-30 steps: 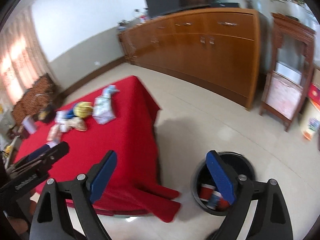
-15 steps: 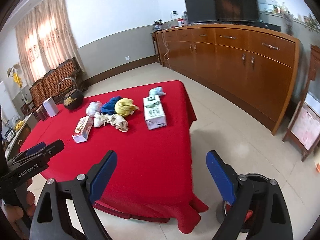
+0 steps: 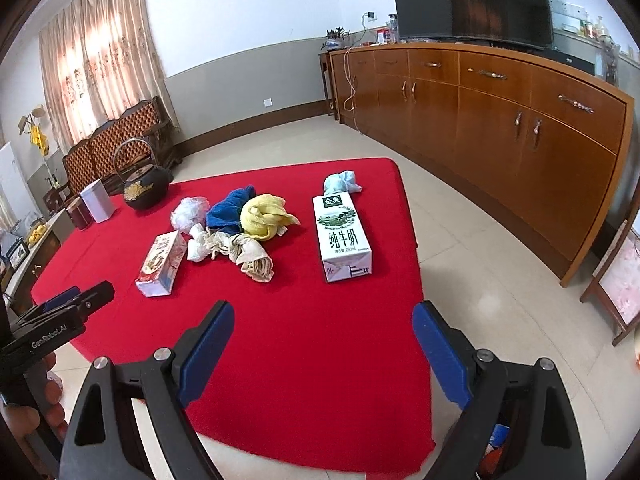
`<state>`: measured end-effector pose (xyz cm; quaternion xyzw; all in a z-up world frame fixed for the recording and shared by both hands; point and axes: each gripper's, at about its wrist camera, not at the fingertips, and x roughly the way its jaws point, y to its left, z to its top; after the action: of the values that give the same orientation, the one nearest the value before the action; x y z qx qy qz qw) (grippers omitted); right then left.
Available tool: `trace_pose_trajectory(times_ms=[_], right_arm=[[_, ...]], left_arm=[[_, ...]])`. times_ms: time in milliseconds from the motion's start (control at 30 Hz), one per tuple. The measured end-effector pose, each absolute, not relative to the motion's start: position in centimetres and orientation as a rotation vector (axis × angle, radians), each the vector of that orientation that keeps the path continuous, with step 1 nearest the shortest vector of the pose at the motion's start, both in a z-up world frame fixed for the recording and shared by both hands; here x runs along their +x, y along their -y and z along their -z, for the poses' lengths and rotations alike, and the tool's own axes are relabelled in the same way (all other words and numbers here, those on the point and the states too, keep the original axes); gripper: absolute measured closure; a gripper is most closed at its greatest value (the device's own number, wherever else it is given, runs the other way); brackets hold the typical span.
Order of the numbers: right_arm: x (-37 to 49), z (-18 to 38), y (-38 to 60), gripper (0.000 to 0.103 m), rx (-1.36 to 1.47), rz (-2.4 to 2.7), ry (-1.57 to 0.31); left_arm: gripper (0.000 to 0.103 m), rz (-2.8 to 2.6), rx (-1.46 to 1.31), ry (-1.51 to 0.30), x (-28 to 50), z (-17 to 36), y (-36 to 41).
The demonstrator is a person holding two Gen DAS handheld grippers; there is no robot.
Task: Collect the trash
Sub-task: 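Move both tools back toward the snack box and milk carton, then grasp the snack box with left tool while right tool grasps the milk carton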
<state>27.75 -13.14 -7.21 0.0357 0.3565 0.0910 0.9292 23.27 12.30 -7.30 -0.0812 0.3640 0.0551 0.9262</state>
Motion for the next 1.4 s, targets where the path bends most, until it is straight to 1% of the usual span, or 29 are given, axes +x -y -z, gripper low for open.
trace_pose_trajectory(times_ms=[633,1100,1167,1233,1267,1300,1333,1367,1400], right_arm=[[38.8,12.7,11.7,0.011,0.007,-0.160,-0.814],[45.1,16.3,12.1,0.011,0.024,-0.141,-0.884],[45.6,16.6,12.0,0.011,0.027,-0.149,-0.893],[46.0,16.9,11.8,0.012,0.033,-0.155,-0.898],[46.1,17.0,11.7,0.015,0.034,-0.159,-0.898],[46.2,17.1,11.5,0.025,0.034,-0.165,-0.906],[46.4,17.3,11.4,0.031,0.039,-0.174,-0.914],[46.4,17.3,11.3,0.035,0.027,-0.169,-0.911],[46.5,17.3,11.1,0.041,0.024,-0.175,-0.915]], left_arm=[[0.020,-0.175,-0.130,-0.828,31.0,11.8,-14.9],[0.021,-0.181,-0.145,-0.850,33.6,14.0,-15.4],[0.023,-0.177,-0.158,-0.850,33.7,14.2,-15.4],[0.034,-0.177,-0.172,-0.854,33.9,14.3,-15.7],[0.037,-0.179,-0.181,-0.856,33.9,14.5,-15.8],[0.044,-0.176,-0.194,-0.863,34.0,14.6,-15.9],[0.048,-0.171,-0.207,-0.873,34.0,14.8,-16.1],[0.048,-0.169,-0.214,-0.874,34.0,14.8,-16.2],[0.049,-0.164,-0.215,-0.870,34.0,14.8,-16.2]])
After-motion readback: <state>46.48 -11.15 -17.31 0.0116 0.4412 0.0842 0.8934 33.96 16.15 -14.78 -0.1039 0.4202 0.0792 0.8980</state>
